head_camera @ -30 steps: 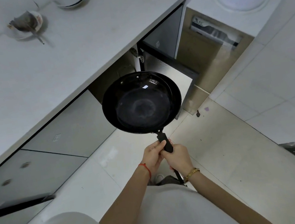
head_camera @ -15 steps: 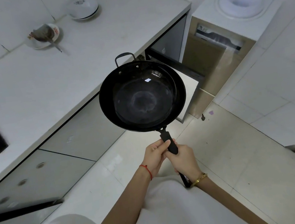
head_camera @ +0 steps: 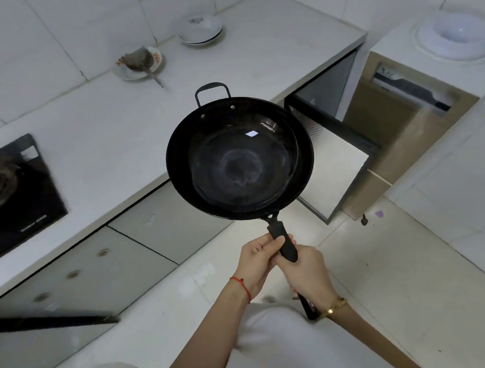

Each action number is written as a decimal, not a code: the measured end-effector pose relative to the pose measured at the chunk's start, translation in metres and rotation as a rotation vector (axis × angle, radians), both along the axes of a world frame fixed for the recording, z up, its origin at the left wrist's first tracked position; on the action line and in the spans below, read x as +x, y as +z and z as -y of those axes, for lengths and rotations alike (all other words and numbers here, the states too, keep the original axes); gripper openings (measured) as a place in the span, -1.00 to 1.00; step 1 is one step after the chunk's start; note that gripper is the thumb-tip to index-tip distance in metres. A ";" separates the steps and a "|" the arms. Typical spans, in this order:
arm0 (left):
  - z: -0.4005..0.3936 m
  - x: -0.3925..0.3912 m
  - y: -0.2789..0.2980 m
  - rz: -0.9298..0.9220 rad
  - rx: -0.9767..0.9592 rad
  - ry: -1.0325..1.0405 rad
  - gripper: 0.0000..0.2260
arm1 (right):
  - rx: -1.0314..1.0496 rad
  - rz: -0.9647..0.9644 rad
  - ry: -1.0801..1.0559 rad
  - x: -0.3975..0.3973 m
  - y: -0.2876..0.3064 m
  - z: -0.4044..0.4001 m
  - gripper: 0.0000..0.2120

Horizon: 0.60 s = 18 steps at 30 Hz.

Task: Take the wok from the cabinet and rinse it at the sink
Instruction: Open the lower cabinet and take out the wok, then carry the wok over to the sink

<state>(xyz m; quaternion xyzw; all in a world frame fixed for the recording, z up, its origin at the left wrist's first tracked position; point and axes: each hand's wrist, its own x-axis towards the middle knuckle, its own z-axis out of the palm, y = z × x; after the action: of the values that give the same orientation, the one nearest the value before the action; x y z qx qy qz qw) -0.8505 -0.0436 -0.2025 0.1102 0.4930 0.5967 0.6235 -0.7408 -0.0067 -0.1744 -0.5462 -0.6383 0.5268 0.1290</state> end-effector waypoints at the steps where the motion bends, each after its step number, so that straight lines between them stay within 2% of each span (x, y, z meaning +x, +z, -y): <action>1: 0.004 -0.003 0.001 -0.008 0.001 0.013 -0.73 | 0.000 -0.001 0.021 -0.003 0.001 0.002 -0.71; 8: 0.021 -0.011 0.006 -0.028 0.004 0.185 -0.73 | -0.016 -0.012 0.192 -0.019 0.006 0.000 -0.71; 18: 0.026 0.020 0.014 -0.028 0.010 0.571 -0.74 | 0.060 0.008 0.587 -0.020 0.011 -0.027 -0.70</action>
<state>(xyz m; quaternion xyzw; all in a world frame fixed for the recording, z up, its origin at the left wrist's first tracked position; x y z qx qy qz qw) -0.8308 -0.0699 -0.1886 -0.0216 0.5096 0.7491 0.4227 -0.7608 0.0201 -0.1637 -0.3361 -0.7848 0.5205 -0.0156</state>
